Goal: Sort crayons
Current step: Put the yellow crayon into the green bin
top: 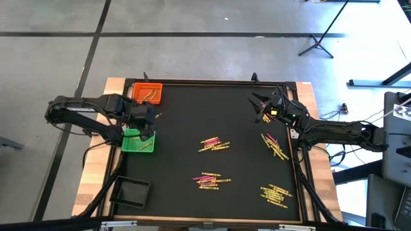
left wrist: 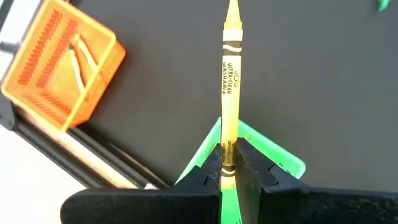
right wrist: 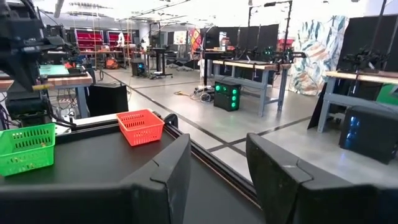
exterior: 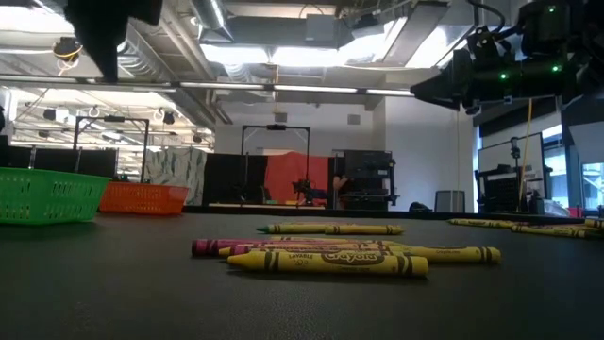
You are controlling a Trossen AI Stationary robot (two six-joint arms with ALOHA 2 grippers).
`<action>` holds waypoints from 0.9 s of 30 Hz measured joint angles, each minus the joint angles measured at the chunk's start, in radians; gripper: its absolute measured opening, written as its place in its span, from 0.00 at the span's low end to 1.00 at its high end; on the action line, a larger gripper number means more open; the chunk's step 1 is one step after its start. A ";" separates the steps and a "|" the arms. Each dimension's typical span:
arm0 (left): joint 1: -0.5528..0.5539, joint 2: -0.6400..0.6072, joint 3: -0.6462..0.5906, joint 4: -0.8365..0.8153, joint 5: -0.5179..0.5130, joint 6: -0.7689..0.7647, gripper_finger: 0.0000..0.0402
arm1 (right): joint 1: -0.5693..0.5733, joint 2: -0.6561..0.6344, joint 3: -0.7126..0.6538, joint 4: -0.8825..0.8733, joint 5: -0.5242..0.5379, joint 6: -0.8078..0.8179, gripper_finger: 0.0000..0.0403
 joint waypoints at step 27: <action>-0.097 0.006 -0.376 0.077 0.326 -0.166 0.02 | 0.000 0.000 0.000 -0.004 -0.001 0.003 0.38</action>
